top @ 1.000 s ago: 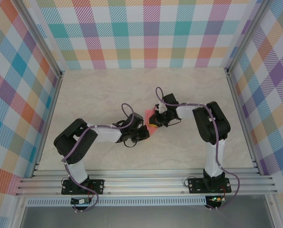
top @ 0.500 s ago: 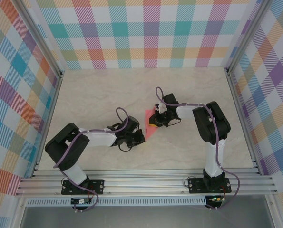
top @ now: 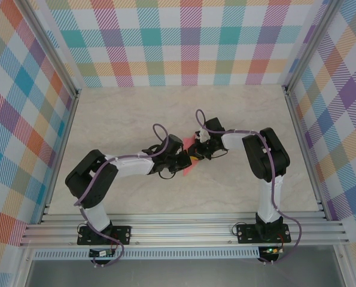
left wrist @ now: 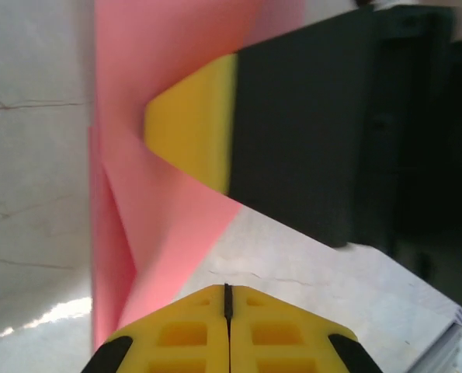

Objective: Fold a paper plane with a square sheet of paper (pick it up from the middle)
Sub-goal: Fourth fold the wing at the center of the table.

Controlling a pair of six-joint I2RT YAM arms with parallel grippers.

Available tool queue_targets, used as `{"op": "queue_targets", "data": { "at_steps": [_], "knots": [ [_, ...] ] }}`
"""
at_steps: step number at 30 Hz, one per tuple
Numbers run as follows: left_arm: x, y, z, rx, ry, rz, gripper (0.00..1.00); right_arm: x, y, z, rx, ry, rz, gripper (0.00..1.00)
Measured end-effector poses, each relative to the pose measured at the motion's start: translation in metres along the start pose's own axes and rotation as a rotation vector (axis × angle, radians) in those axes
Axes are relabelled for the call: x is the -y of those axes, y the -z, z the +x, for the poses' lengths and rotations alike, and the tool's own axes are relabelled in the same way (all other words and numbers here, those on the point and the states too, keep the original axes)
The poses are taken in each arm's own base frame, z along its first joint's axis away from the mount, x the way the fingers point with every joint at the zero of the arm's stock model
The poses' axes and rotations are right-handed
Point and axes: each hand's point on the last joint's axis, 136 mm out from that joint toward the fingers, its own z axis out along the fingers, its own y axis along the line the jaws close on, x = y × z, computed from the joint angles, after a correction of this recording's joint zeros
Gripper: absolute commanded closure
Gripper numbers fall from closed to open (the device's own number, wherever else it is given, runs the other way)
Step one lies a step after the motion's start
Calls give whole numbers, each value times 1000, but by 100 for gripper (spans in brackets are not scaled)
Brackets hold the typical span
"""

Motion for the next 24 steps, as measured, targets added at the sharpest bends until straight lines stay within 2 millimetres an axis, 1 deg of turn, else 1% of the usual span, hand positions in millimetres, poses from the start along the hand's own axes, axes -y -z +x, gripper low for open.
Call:
{"op": "queue_targets", "data": {
  "at_steps": [3,5,9,11,14,21,24],
  "knots": [
    [-11,-11,-2,6,14,-42,95,0,0,0,0,0,0,92],
    [-16,-14,-3,16,20,-63,95,0,0,0,0,-1,0,92],
    [-21,-14,-9,51,24,-86,96,0,0,0,0,-1,1,92],
    [-26,-13,-11,66,29,-111,99,0,0,0,0,-2,1,92],
    [-35,-12,-12,83,48,-155,99,-1,0,0,-1,-1,-1,89],
    [-39,-11,-13,102,71,-155,100,-5,3,-2,-7,-7,18,81],
    [-39,-11,-13,105,73,-155,100,-3,11,-7,19,-10,56,77]
  ]
}}
